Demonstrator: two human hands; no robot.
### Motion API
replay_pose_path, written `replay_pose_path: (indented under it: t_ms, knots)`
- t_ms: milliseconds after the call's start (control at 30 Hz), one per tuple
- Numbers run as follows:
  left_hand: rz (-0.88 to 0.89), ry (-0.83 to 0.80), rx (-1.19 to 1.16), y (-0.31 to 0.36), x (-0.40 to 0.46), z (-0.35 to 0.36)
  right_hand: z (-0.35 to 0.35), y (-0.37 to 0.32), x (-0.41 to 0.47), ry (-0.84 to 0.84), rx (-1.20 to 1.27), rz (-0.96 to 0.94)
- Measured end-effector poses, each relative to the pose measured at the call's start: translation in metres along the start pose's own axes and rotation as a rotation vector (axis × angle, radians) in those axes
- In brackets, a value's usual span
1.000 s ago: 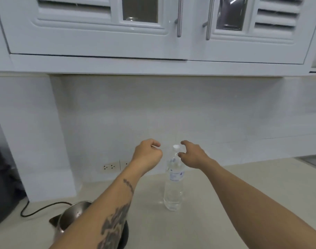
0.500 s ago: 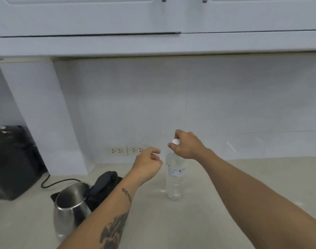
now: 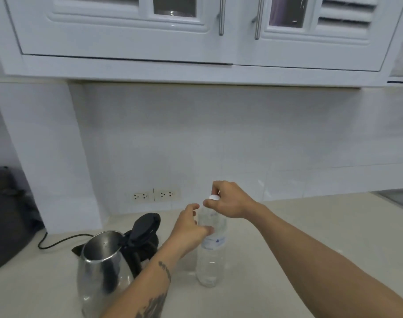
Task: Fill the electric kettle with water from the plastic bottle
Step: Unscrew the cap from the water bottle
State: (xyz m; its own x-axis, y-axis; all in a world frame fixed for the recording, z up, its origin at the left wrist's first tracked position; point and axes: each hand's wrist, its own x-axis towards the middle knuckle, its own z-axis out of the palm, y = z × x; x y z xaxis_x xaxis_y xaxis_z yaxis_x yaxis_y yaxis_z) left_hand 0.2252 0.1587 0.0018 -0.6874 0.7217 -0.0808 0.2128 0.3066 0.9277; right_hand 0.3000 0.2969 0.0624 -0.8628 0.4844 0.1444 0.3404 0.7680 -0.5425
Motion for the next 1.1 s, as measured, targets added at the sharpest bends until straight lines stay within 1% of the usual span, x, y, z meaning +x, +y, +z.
replay_pose_path:
  t_ms: [100,200,367,433,600,667,800,867,1000,1100]
  knots:
    - [0.025,-0.063,-0.063,-0.013,-0.018,-0.003,0.004,-0.017,-0.019,-0.021,0.060,0.016]
    - [0.062,-0.081,-0.104,-0.026,-0.031,-0.008,0.008,-0.029,-0.040,-0.025,0.059,0.024]
    - [0.102,-0.055,-0.123,-0.036,-0.045,-0.010,0.013,-0.044,-0.061,0.035,-0.184,0.033]
    - [0.119,-0.060,-0.107,-0.037,-0.046,-0.013,0.014,-0.048,-0.064,0.034,-0.240,0.044]
    - [0.135,-0.078,-0.083,-0.040,-0.046,-0.020,0.006,-0.063,-0.064,-0.098,-0.301,0.048]
    - [0.140,-0.080,-0.081,-0.040,-0.046,-0.022,0.005,-0.068,-0.063,-0.124,-0.318,0.063]
    - [0.154,-0.101,-0.088,-0.038,-0.044,-0.024,0.010,-0.069,-0.061,-0.035,-0.331,0.124]
    - [0.152,-0.106,-0.086,-0.039,-0.041,-0.025,0.011,-0.069,-0.062,-0.027,-0.335,0.095]
    - [0.144,-0.123,-0.080,-0.038,-0.037,-0.024,-0.001,-0.070,-0.065,-0.127,-0.363,-0.008]
    - [0.140,-0.120,-0.094,-0.039,-0.035,-0.022,-0.006,-0.067,-0.067,-0.137,-0.377,-0.093]
